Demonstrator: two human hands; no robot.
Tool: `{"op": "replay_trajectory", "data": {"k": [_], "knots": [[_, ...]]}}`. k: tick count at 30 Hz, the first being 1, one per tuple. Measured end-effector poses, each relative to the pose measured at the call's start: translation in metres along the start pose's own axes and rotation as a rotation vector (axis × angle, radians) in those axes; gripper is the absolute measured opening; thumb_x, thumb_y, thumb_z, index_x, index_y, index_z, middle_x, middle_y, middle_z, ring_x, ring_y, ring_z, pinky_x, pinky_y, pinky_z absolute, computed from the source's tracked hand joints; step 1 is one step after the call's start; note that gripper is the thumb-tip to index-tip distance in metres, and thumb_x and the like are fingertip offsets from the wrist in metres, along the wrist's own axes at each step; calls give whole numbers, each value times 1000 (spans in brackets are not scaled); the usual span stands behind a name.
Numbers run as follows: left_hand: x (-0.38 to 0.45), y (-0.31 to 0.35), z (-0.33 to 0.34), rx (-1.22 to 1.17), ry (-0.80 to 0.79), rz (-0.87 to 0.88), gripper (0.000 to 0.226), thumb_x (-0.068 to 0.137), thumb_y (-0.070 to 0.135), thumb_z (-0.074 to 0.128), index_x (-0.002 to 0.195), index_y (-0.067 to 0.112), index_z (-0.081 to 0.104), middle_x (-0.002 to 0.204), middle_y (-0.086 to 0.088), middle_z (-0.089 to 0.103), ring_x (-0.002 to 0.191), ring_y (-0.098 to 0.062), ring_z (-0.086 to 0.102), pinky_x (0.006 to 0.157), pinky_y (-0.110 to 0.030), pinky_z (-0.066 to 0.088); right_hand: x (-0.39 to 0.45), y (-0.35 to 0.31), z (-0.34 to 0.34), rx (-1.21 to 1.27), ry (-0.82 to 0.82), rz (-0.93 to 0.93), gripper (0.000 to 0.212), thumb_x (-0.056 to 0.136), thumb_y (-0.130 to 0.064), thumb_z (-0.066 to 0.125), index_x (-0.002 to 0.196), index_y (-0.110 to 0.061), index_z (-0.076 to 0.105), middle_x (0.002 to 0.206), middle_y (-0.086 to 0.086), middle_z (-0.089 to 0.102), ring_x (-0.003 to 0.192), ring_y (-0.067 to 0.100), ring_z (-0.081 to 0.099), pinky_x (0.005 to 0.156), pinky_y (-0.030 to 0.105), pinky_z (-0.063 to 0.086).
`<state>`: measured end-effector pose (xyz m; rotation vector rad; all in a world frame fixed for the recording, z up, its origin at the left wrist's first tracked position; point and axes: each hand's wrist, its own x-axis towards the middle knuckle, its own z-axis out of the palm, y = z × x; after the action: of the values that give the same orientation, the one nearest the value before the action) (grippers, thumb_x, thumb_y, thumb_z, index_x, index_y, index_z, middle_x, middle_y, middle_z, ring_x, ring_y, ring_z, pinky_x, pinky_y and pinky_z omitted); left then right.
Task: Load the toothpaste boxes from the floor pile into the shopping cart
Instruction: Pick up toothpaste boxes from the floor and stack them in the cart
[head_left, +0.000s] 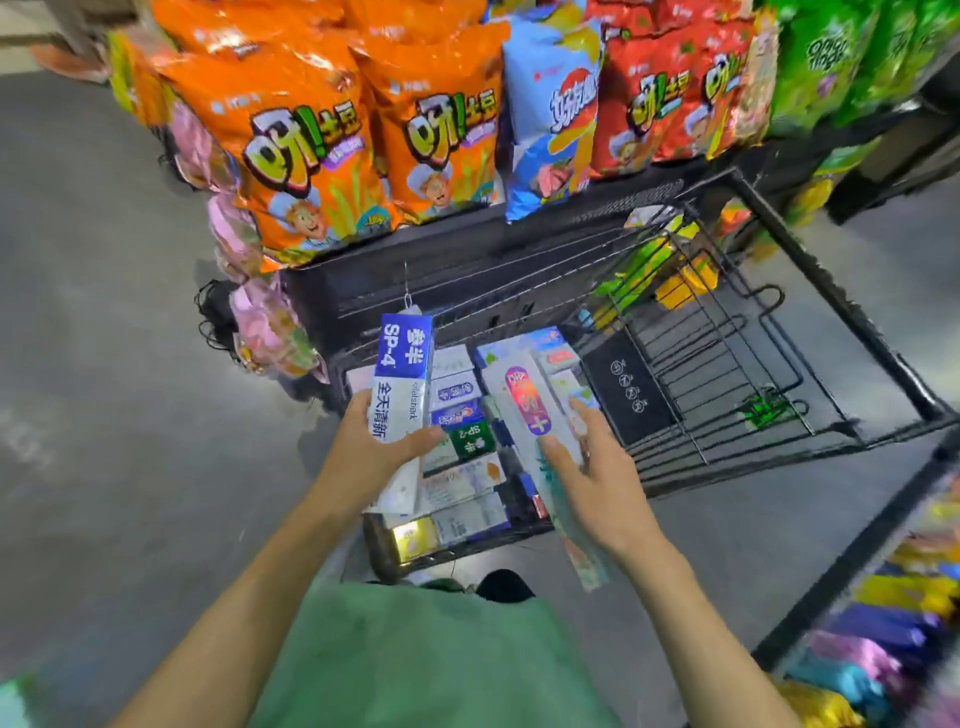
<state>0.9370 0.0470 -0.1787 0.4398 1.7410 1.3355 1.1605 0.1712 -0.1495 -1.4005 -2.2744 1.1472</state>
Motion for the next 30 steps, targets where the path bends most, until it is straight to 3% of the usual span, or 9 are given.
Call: {"op": "replay_trajectory", "data": {"k": [4,8,9,11,13,18,21,25,30], "knots": [[-6,-12,-14,-75,105,-76,89,61,46,95,133,22,50,121,1,70,105,-18,70,91,-43,57,41,21,23,-208,-257,-55,58,94,-59,57,141,-27,44,116,2,56,109,24,54,94,40,43],[-22,-20,-14,-88,272,-123,46,77,13,85,111,23,55,93,15,77,80,3,71,70,-18,56,79,42,49,-399,-547,-180,87,68,-88,56,131,-29,46,117,-6,51,103,18,55,89,38,47],[-27,-21,-12,-97,323,-141,47,78,10,85,109,25,53,91,18,75,79,6,69,73,-18,57,86,47,56,-449,-624,-218,91,65,-90,57,132,-29,45,117,-7,50,101,16,55,87,38,48],[-35,-27,-7,-102,407,-160,72,65,30,95,121,25,51,110,12,71,94,0,68,91,-30,56,98,57,69,-528,-744,-308,86,69,-87,60,128,-26,46,118,-6,50,104,18,56,85,37,47],[-47,-37,-1,-119,524,-190,91,51,47,95,126,23,50,118,6,68,105,-11,67,93,-35,54,107,66,79,-580,-841,-393,77,76,-81,59,125,-23,48,115,-5,51,107,18,56,85,35,46],[-79,-56,27,-129,693,-276,58,78,28,86,122,28,48,114,9,66,103,-9,65,82,-28,50,117,88,102,-640,-974,-534,63,92,-69,51,130,-20,51,120,0,58,111,23,57,90,36,47],[-95,-67,42,-152,753,-298,60,80,31,84,127,27,47,116,8,65,105,-11,65,80,-26,49,113,99,115,-720,-1036,-586,61,97,-66,39,133,-19,51,124,5,59,113,27,59,97,40,46],[-115,-80,64,-181,821,-329,68,78,37,86,131,27,45,119,7,64,108,-11,64,82,-28,50,118,110,127,-717,-1078,-590,83,85,-77,16,130,-19,56,122,8,63,110,31,61,95,43,46],[-131,-95,78,-194,877,-337,70,81,32,84,137,24,43,122,7,63,108,-8,64,81,-24,50,131,129,150,-708,-1080,-592,50,104,-55,36,121,-17,64,115,11,70,111,34,63,92,44,49]]}}
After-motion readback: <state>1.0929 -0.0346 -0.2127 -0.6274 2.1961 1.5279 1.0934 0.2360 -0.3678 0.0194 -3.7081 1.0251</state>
